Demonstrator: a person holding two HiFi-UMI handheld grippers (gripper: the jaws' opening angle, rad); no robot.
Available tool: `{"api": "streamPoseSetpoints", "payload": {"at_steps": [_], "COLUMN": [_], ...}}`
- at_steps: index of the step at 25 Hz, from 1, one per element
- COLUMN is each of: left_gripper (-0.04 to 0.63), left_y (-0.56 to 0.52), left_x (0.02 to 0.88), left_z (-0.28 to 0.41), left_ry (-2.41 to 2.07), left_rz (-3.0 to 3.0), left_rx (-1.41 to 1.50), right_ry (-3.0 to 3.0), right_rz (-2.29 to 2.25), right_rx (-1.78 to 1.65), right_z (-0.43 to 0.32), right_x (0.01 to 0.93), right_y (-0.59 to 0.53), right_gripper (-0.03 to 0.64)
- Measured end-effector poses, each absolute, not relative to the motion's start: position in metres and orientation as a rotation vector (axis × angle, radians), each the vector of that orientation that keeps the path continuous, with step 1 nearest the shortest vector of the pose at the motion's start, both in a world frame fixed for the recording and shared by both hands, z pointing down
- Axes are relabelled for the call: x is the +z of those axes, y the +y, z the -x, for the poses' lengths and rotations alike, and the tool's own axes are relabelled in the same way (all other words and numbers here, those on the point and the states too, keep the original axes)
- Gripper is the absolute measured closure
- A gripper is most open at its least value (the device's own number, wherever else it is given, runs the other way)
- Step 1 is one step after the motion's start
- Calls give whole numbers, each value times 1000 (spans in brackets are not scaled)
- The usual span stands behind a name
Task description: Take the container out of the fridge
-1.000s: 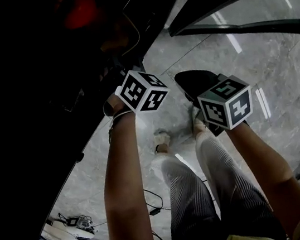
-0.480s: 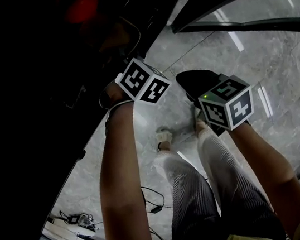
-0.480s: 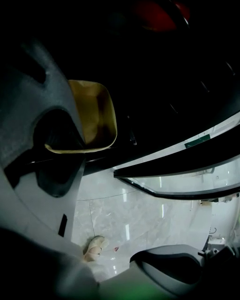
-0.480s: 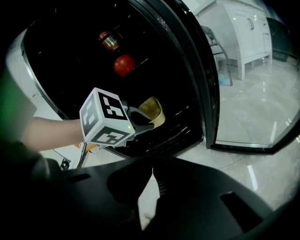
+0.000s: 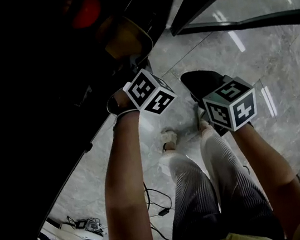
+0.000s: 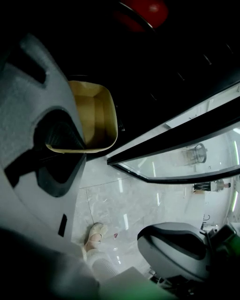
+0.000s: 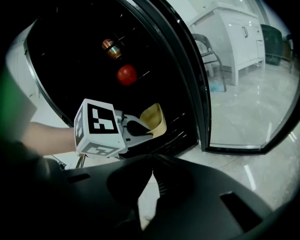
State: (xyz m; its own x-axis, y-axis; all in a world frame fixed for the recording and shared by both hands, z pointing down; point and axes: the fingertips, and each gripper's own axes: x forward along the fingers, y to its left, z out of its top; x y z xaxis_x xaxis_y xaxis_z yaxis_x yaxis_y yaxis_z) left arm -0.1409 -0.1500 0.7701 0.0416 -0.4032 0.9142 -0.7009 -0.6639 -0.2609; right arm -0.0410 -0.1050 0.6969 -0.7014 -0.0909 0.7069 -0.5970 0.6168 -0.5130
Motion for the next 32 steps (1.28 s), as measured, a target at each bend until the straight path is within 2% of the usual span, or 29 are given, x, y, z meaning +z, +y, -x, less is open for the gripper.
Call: {"api": "streamPoseSetpoints", "payload": {"at_steps": [15,32], "left_gripper": [563,563], "left_y": [-101,-52], "left_x": [710,604], "left_z": [94,41], "left_ry": [-955,-799], "left_rz": [-2243,-2383], "left_rx": [1630,1585], "right_ry": [-2238,-2285], "right_rz": [-696,-805], "right_rx": [1003,983], "right_z": [13,-5], "right_x": [642,524], "right_y": [-93,-79], "right_gripper": [588,588]}}
